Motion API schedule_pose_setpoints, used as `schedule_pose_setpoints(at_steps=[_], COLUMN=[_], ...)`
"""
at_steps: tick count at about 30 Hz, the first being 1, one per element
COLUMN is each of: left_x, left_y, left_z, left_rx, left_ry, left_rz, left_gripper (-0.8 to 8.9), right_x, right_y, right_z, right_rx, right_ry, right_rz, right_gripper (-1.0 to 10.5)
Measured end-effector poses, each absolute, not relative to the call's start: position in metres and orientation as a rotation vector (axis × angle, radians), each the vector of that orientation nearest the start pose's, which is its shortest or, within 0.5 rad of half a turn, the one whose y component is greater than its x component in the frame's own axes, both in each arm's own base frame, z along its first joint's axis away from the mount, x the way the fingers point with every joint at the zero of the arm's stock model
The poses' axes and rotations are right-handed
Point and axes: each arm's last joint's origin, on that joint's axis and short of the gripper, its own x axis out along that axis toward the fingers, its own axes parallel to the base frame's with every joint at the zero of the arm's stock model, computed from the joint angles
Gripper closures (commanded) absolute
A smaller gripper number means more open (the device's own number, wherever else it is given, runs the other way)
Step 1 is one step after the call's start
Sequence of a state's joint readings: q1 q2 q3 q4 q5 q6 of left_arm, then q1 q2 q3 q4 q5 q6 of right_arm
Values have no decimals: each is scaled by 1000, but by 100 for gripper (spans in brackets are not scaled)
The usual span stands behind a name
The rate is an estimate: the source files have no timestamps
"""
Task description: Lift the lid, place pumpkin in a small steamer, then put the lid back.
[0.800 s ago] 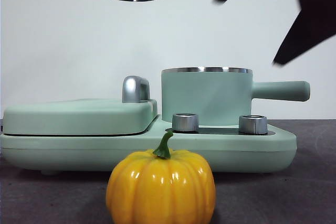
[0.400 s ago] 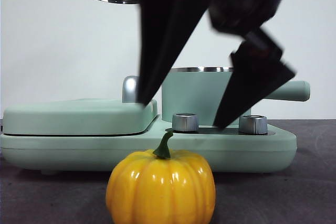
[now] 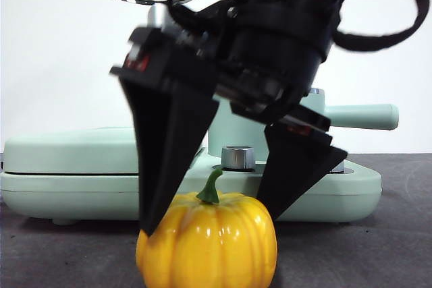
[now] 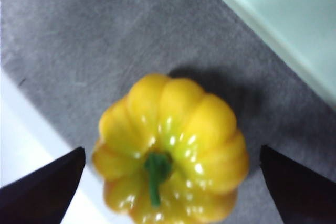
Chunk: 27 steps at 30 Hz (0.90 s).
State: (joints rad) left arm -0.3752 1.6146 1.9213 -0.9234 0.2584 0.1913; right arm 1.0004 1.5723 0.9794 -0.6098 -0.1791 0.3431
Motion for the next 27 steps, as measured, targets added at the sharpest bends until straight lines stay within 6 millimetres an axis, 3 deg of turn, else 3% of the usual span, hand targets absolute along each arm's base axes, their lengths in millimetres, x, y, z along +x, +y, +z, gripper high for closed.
schedule_pose_setpoints(at_steps=[7,13,17,20,23,27], left_x=[300,300,300,300,300,301], left_y=[-126,-126,-126,-126,-125,-122], left_z=[443,443,443,443,443,443], left_rx=[215,215,215,215,215,211], left_ry=[565,565,565,565,566,566], left_rz=[-671,-671,-671,-671,-669,-659], left_gripper=[795,795,795,795,795,795], right_x=[151,152,152,152,154,163], right_y=[254,257,257,257,257,261], right_z=[184,174,173,173,180,209], right_rx=[-285,-302,-304,-304,-315,-318], right_ry=[1282,1305,1308,1309,1331,1347], right_rz=[764,751,750,750,735,717], right_gripper=[345,439,566,576,576,575])
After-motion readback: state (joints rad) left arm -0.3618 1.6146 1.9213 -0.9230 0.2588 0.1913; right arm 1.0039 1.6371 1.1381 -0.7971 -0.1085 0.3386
